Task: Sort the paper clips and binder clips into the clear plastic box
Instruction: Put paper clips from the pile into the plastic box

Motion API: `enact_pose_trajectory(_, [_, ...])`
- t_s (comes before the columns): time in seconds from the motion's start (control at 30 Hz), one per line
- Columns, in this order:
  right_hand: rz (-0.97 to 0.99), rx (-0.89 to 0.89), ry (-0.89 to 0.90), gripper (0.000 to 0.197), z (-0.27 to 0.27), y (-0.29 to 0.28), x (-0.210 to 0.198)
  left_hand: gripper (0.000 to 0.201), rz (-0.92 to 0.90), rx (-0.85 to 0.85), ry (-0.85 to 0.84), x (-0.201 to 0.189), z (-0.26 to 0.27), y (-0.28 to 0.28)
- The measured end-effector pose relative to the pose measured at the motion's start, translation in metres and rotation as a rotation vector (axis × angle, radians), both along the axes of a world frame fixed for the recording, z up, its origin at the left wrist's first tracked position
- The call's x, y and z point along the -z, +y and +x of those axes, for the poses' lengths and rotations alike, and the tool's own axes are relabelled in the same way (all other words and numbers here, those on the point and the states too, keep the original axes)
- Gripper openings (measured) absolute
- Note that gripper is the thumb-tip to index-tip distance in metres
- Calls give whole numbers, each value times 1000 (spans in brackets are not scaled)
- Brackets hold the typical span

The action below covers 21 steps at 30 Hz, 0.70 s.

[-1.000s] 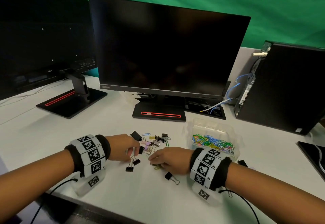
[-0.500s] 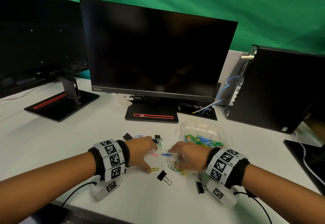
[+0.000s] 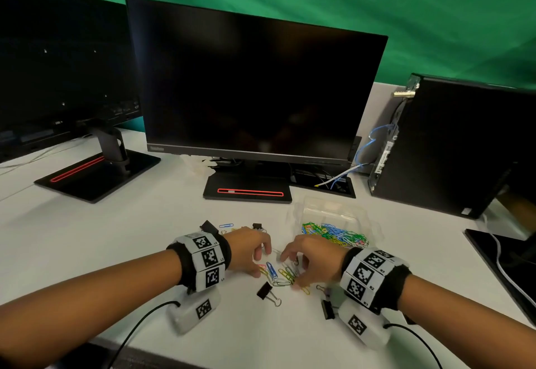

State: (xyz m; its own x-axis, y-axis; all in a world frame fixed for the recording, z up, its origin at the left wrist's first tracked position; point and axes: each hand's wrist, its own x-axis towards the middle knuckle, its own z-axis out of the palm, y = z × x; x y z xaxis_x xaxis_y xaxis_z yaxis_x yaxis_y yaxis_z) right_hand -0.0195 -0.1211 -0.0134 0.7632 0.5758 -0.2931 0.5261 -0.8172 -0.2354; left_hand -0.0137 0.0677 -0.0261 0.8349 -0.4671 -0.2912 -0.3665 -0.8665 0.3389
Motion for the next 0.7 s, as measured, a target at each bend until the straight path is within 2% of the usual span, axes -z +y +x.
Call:
enact_pose_trajectory(0.17, [-100, 65, 15, 71, -2, -13, -3, 63, 22, 22, 28, -1, -1, 1])
enact_pose_trajectory(0.3, [-105, 113, 26, 76, -3, -8, 3, 62, 28, 43, 22, -1, -3, -10])
enact_pose_trajectory(0.47, [-9, 133, -7, 58, -6, 3, 6, 57, 2, 69, -1, 3, -8, -27])
enact_pose_trajectory(0.7, [143, 200, 67, 23, -4, 3, 10, 44, -44, 79, -37, 7, -6, -35])
